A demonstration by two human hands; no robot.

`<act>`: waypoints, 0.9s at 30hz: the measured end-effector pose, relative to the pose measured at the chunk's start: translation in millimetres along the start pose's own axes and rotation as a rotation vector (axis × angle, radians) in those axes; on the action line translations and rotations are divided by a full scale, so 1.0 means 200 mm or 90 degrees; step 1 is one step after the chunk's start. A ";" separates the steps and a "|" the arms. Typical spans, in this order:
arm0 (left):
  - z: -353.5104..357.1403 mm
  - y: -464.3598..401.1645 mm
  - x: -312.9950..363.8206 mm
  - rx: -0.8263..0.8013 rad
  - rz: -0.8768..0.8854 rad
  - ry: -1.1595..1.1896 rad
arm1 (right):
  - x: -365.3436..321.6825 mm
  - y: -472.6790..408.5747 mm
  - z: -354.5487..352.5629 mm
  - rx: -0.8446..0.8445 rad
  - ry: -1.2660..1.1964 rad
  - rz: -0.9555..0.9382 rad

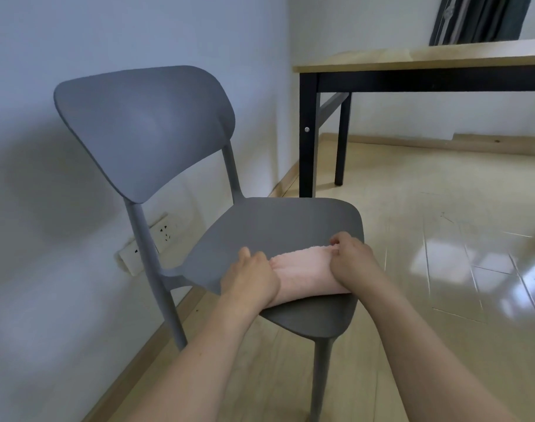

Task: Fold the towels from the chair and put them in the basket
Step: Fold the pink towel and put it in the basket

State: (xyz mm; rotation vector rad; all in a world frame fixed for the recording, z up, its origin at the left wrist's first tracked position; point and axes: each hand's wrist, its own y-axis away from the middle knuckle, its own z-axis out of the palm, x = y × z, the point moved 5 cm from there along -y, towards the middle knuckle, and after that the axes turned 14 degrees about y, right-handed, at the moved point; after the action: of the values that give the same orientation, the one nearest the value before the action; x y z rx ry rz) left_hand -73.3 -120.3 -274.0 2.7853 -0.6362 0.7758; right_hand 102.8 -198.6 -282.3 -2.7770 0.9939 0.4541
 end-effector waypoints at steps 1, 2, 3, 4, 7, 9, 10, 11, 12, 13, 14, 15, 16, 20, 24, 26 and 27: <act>0.00 -0.01 -0.01 -0.001 -0.001 -0.011 | 0.00 0.00 0.00 -0.003 0.037 0.005; 0.01 -0.02 -0.02 -0.005 -0.002 -0.009 | 0.00 0.00 0.01 -0.003 0.097 -0.004; 0.02 -0.02 -0.03 -0.010 -0.002 -0.003 | -0.01 0.01 0.01 -0.004 0.160 -0.022; 0.03 -0.03 -0.04 -0.019 0.001 -0.004 | -0.03 0.03 0.01 -0.006 0.226 -0.058; 0.03 -0.02 -0.04 -0.031 0.014 -0.004 | -0.03 0.04 -0.01 -0.058 0.259 -0.104; 0.00 0.00 -0.02 -0.023 0.021 0.053 | -0.04 0.04 -0.03 -0.081 0.160 -0.095; -0.02 0.02 -0.01 -0.014 0.020 0.106 | -0.04 0.06 -0.05 -0.093 0.084 -0.073; -0.04 0.04 0.00 -0.006 0.013 0.166 | -0.05 0.08 -0.07 -0.097 -0.011 -0.041; -0.06 0.07 0.01 0.000 0.002 0.231 | -0.05 0.11 -0.10 -0.086 -0.097 -0.020; -0.08 0.10 0.02 0.005 -0.019 0.302 | -0.05 0.15 -0.14 -0.068 -0.177 0.000; -0.10 0.13 0.03 0.010 -0.047 0.378 | -0.05 0.18 -0.18 -0.056 -0.246 0.019; -0.13 0.17 0.03 0.018 -0.077 0.453 | -0.05 0.22 -0.20 -0.050 -0.299 0.035; -0.15 0.20 0.04 0.031 -0.100 0.520 | -0.05 0.26 -0.23 -0.044 -0.344 0.046; -0.28 0.34 0.13 0.082 -0.067 0.535 | -0.03 0.41 -0.31 -0.032 -0.492 0.103; -0.43 0.45 0.26 0.153 0.068 0.354 | -0.05 0.48 -0.41 -0.102 -0.487 0.139; -0.49 0.47 0.31 0.172 0.116 0.330 | -0.07 0.48 -0.48 -0.094 -0.442 0.120; -0.51 0.46 0.32 0.182 0.132 0.323 | -0.07 0.47 -0.50 -0.087 -0.439 0.124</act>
State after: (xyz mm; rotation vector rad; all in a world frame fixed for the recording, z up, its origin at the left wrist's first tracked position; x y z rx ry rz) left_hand -110.6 -195.6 -148.9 2.6026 -0.7637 1.6590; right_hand 56.5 -287.4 -187.2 -2.3206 1.0633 1.4239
